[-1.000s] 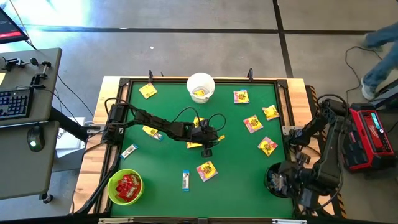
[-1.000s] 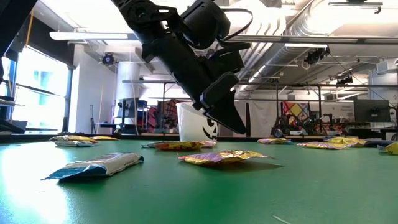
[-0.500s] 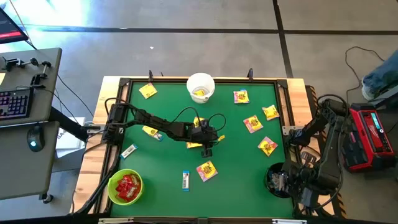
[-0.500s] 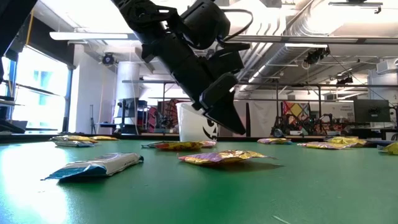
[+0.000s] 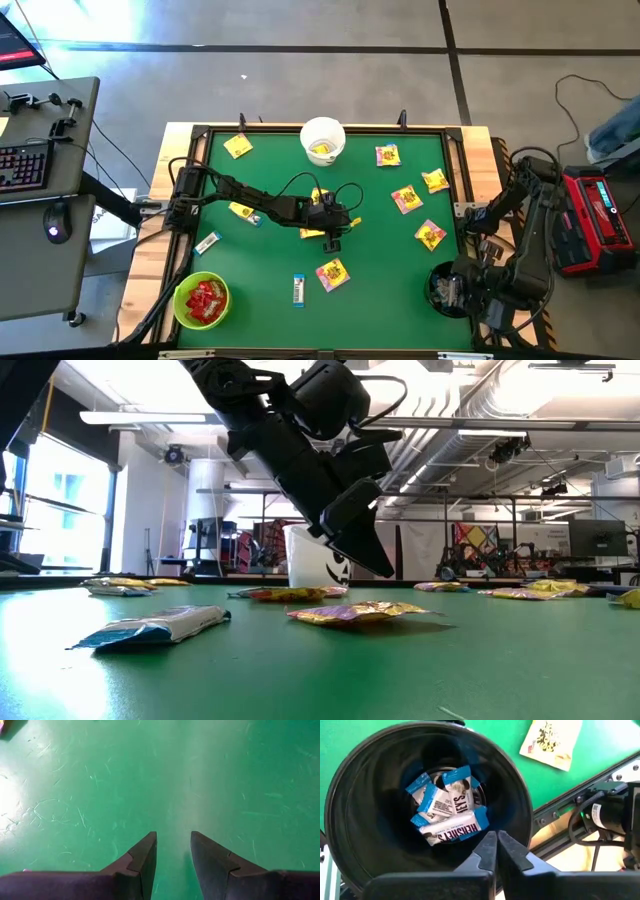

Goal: Sort candy by brand, put in halloween buckets
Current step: Put the white candy into the black bucket

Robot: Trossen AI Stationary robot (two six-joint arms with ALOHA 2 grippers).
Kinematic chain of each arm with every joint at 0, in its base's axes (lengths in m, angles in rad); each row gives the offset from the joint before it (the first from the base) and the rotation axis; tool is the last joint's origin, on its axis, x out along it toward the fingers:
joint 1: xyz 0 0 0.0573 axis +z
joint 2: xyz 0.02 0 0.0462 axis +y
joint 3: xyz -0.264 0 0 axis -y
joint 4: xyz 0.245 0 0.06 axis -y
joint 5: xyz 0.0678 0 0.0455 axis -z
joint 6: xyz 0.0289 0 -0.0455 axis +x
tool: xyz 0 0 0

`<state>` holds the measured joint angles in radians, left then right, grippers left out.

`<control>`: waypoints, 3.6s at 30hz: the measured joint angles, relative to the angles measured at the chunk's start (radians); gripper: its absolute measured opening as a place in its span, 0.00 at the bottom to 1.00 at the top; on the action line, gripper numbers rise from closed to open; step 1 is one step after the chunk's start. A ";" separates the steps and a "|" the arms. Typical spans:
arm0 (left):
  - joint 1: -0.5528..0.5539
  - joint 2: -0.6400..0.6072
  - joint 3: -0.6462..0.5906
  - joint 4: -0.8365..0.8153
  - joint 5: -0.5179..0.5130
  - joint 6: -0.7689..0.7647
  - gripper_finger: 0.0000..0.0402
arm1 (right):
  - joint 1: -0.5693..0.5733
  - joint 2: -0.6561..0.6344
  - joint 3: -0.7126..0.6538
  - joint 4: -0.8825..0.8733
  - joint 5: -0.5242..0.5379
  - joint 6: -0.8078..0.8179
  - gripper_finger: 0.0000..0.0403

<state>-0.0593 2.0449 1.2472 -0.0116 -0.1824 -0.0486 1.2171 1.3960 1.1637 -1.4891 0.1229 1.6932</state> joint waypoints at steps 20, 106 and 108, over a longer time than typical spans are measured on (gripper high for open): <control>0.000 0.000 0.000 -0.006 0.000 -0.001 0.28 | 0.000 -0.024 0.000 -0.004 0.095 -0.053 0.00; -0.012 -0.105 -0.001 -0.364 -0.022 0.013 0.22 | -0.475 -0.102 -0.147 0.539 0.683 -0.998 0.00; -0.016 -0.132 -0.001 -0.407 -0.022 0.013 0.21 | -0.506 -0.102 -0.202 0.632 0.666 -1.034 0.00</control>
<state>-0.0755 1.9133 1.2465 -0.4185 -0.2047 -0.0360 0.7113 1.2938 0.9621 -0.8571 0.7894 0.6596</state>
